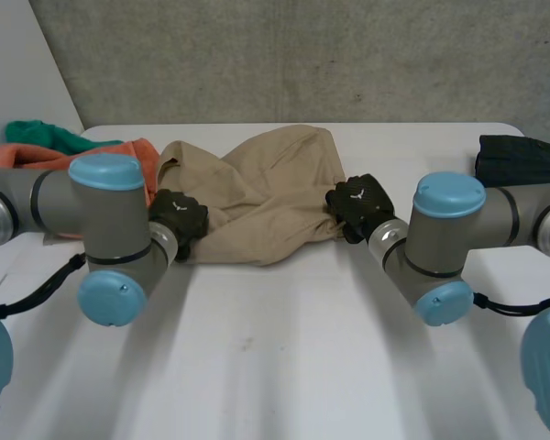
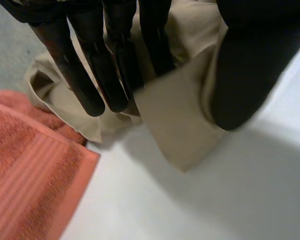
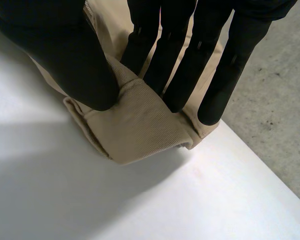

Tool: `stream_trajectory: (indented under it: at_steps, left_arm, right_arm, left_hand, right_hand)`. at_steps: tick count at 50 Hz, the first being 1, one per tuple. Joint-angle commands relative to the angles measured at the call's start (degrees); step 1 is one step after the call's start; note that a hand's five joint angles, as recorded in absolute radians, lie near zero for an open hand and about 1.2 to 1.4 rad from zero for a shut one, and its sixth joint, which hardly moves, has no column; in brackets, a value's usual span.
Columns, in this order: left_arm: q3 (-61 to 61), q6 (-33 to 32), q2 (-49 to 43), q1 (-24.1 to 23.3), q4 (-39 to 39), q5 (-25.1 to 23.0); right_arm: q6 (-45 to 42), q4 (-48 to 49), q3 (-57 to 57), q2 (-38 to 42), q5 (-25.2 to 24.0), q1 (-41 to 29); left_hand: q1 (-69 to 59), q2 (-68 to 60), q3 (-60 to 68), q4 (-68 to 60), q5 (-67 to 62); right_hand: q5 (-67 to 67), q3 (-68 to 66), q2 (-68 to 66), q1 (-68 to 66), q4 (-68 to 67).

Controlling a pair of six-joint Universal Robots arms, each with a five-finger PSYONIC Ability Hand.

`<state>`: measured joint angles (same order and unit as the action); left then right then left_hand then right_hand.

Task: Fold the laundry.

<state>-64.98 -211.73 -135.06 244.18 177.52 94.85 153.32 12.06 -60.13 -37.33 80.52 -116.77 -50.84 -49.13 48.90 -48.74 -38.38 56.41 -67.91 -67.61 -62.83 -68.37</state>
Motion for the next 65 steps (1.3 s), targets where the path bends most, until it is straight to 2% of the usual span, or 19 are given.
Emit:
stream_trajectory:
  at_steps: [1,7,10,12,14,17,22,26,31,37,40,45,49,52,54,59,65]
  left_arm:
    - [0.0,-4.3,-0.6,-0.7,7.7,0.5]
    - [-1.5,-6.4,5.1,-1.5,6.4,1.7]
    - [-3.4,-6.2,12.2,-1.2,3.3,2.3]
    - [-3.7,-5.5,21.5,-1.2,-1.3,2.2]
    - [-3.2,-5.1,26.4,-1.2,-3.7,2.0]
    - [-0.8,-3.5,34.8,-0.5,-7.9,0.7]
    - [3.4,-0.4,39.3,0.7,-14.3,-2.2]
    - [5.8,1.6,38.8,1.5,-18.1,-3.6]
    - [7.9,2.2,31.6,1.3,-17.6,-4.4]
    - [14.1,0.5,20.3,1.5,-11.4,-4.6]
    - [20.2,-0.8,14.8,1.7,-7.5,-4.7]
    - [33.3,0.8,9.8,2.5,2.1,-5.4]
    - [41.5,7.7,10.1,2.7,12.8,-5.8]
    - [41.6,12.2,11.7,2.8,15.7,-5.5]
    - [40.9,13.5,12.2,2.6,15.8,-5.3]
    - [33.1,14.7,14.6,3.2,14.7,-3.8]
    - [20.3,14.6,16.4,3.1,14.3,-4.9]
  right_arm:
    - [1.5,-2.6,-4.3,-7.0,-0.4,0.4]
    - [-1.5,-11.2,-5.8,-14.3,-0.5,1.0]
    - [-3.2,-14.8,-5.7,-18.7,-0.7,1.8]
    - [-4.3,-17.5,-5.3,-23.5,-1.2,2.8]
    - [-4.6,-19.0,-4.2,-28.2,-1.7,3.5]
    - [-3.6,-19.6,-2.0,-33.2,-2.5,4.2]
    - [-0.1,-21.4,1.3,-36.7,-2.6,5.2]
    - [1.3,-24.6,3.3,-36.2,-3.6,5.4]
    - [0.4,-27.2,4.8,-30.7,-4.4,4.6]
    - [0.7,-27.1,8.2,-23.2,-2.8,4.0]
    - [1.7,-25.7,12.3,-19.1,-0.2,3.0]
    - [5.5,-13.4,22.2,-14.7,5.5,2.3]
    - [9.5,6.7,25.4,-15.4,9.8,2.1]
    - [10.6,17.9,24.0,-17.7,10.6,1.6]
    - [10.4,19.3,22.7,-18.8,10.4,1.5]
    - [10.2,14.7,18.0,-20.6,8.1,1.5]
    - [10.0,9.2,9.6,-20.8,6.1,2.4]
  left_hand:
    - [-29.2,-30.9,31.1,-31.3,-31.6]
    - [-29.2,-30.9,31.1,-31.3,-31.6]
    - [-29.2,-30.9,31.1,-31.3,-31.6]
    - [-29.2,-30.9,31.1,-31.3,-31.6]
    - [-29.2,-30.9,31.1,-31.3,-31.6]
    - [-29.2,-30.9,31.1,-31.3,-31.6]
    - [-29.2,-30.9,31.1,-31.3,-31.6]
    - [-29.2,-30.9,31.1,-31.3,-31.6]
    - [-29.2,-30.9,31.1,-31.3,-31.6]
    - [-29.2,-30.9,31.1,-31.3,-31.6]
    - [-29.2,-30.9,31.1,-31.3,-31.6]
    - [-29.2,-30.9,31.1,-31.3,-31.6]
    - [-29.2,-30.9,31.1,-31.3,-31.6]
    - [-29.2,-30.9,31.1,-31.3,-31.6]
    - [-29.2,-30.9,31.1,-31.3,-31.6]
    - [-29.2,-30.9,31.1,-31.3,-31.6]
    - [-29.2,-30.9,31.1,-31.3,-31.6]
  right_hand:
    - [13.6,-12.1,-12.4,-17.2,-11.6]
    - [13.6,-12.1,-12.4,-17.2,-11.6]
    - [13.6,-12.1,-12.4,-17.2,-11.6]
    - [13.6,-12.1,-12.4,-17.2,-11.6]
    - [13.6,-12.1,-12.4,-17.2,-11.6]
    - [13.6,-12.1,-12.4,-17.2,-11.6]
    - [13.6,-12.1,-12.4,-17.2,-11.6]
    - [13.6,-12.1,-12.4,-17.2,-11.6]
    - [13.6,-12.1,-12.4,-17.2,-11.6]
    - [13.6,-12.1,-12.4,-17.2,-11.6]
    - [13.6,-12.1,-12.4,-17.2,-11.6]
    - [13.6,-12.1,-12.4,-17.2,-11.6]
    - [13.6,-12.1,-12.4,-17.2,-11.6]
    - [13.6,-12.1,-12.4,-17.2,-11.6]
    - [13.6,-12.1,-12.4,-17.2,-11.6]
    - [13.6,-12.1,-12.4,-17.2,-11.6]
    - [13.6,-12.1,-12.4,-17.2,-11.6]
